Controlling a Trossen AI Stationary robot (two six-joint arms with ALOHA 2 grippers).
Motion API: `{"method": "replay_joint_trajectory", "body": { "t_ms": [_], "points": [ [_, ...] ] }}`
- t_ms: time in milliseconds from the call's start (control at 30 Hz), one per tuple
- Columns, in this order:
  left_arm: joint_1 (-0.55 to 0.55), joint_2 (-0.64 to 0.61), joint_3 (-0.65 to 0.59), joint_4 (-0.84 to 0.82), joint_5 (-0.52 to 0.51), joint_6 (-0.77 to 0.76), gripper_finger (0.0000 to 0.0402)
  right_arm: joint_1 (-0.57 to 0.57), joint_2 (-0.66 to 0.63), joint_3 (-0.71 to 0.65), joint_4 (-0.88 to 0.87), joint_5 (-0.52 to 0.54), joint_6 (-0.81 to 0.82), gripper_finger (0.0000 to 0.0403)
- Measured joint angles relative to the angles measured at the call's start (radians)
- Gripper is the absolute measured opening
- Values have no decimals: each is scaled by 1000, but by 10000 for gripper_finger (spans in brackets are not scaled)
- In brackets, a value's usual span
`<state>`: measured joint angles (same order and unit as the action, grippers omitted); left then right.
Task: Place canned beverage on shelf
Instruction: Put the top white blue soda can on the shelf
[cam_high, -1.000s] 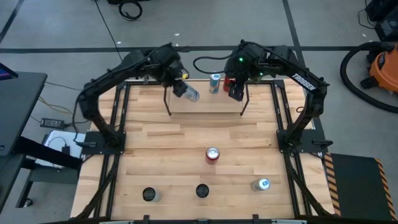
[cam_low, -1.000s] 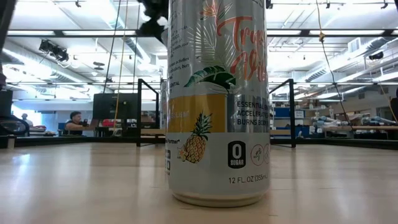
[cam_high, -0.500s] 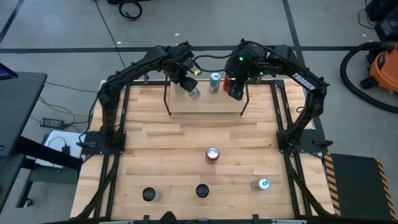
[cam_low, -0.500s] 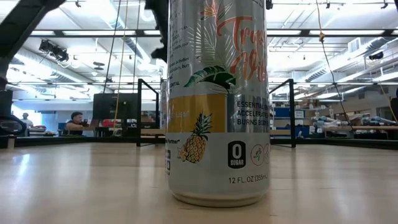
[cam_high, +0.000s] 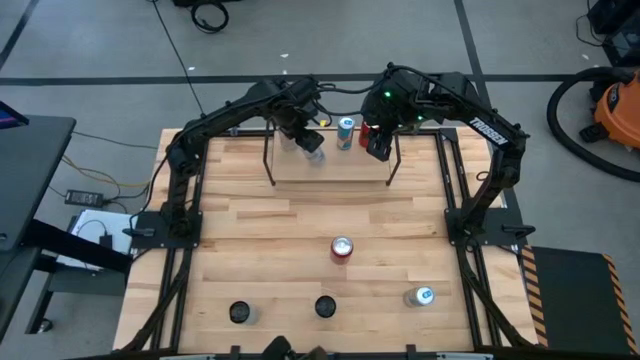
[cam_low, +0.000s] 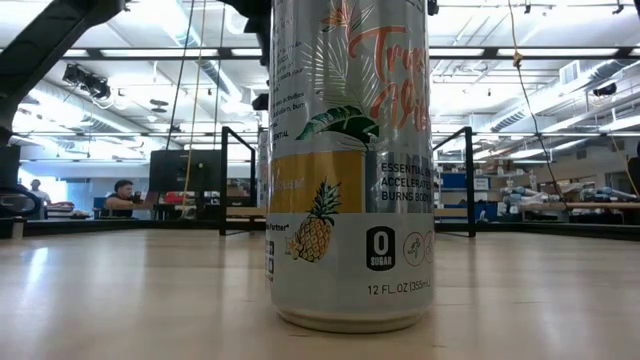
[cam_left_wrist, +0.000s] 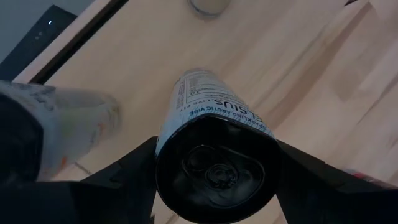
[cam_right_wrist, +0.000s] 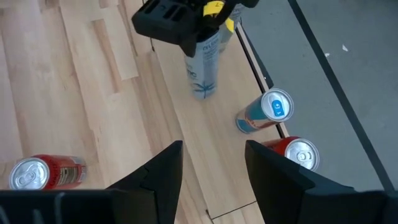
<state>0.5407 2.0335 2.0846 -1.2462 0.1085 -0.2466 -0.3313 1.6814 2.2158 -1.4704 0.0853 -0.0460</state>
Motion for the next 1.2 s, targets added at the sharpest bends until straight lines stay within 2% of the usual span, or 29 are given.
{"method": "replay_joint_trajectory", "body": {
  "t_ms": [400, 733, 1067, 1200],
  "points": [
    [8, 0, 0, -1, 2, 35, 265, 0, 0, 0, 0, 0, 0, 183],
    [-2, -3, 0, 1, 6, 76, 304, 0, 0, 0, 0, 0, 1, 183],
    [0, -4, 0, 4, 4, 75, 306, 0, 0, 0, -1, 0, 1, 183],
    [0, -7, 5, -2, 37, 75, 306, 0, 0, 0, 0, 0, 0, 183]
  ]
}}
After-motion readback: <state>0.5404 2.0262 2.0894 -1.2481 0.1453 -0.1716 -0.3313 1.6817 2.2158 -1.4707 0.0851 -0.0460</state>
